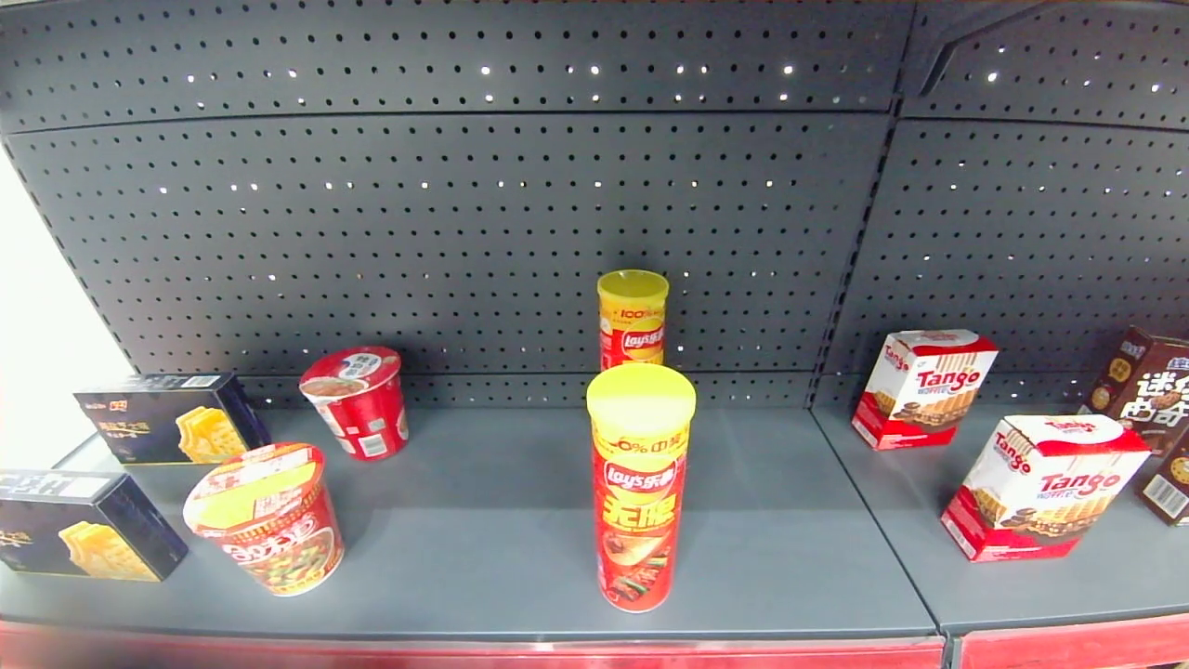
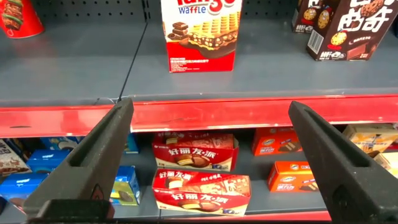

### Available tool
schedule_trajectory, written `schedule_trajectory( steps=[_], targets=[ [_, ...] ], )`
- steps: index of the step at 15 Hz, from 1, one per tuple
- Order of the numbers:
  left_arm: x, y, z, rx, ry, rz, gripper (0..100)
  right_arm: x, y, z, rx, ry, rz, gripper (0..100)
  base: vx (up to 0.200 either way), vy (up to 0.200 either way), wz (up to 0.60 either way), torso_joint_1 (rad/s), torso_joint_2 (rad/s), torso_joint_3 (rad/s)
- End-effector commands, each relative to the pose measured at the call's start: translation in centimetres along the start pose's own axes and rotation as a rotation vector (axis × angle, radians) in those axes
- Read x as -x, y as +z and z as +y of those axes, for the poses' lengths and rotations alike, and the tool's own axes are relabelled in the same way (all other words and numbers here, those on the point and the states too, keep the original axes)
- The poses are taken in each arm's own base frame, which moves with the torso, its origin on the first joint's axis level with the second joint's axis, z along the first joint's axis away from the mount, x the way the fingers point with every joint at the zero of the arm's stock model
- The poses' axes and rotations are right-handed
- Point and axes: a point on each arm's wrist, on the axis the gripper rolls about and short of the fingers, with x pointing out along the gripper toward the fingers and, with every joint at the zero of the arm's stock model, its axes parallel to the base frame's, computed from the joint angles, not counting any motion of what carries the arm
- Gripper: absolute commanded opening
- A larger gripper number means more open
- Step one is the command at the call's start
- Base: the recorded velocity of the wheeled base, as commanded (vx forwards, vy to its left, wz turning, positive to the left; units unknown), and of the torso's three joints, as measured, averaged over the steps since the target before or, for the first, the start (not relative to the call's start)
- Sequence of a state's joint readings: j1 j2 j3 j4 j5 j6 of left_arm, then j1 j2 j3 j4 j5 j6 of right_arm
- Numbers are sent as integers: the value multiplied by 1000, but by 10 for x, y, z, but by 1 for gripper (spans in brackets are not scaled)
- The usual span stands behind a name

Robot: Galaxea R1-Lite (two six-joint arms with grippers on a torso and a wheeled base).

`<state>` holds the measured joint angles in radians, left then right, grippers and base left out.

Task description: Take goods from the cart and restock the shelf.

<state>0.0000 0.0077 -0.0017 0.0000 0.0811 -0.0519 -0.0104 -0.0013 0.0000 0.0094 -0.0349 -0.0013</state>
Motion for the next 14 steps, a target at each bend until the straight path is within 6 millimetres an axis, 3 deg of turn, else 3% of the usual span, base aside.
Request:
schedule_trajectory(
  steps=[1, 14],
  targets=[
    [0, 0, 0, 0, 0, 2, 100, 0, 0, 0, 0, -1, 1, 100, 0, 0, 0, 0, 0, 0],
    [0, 0, 0, 0, 0, 2, 100, 0, 0, 0, 0, 1, 1, 100, 0, 0, 0, 0, 0, 0]
  ],
)
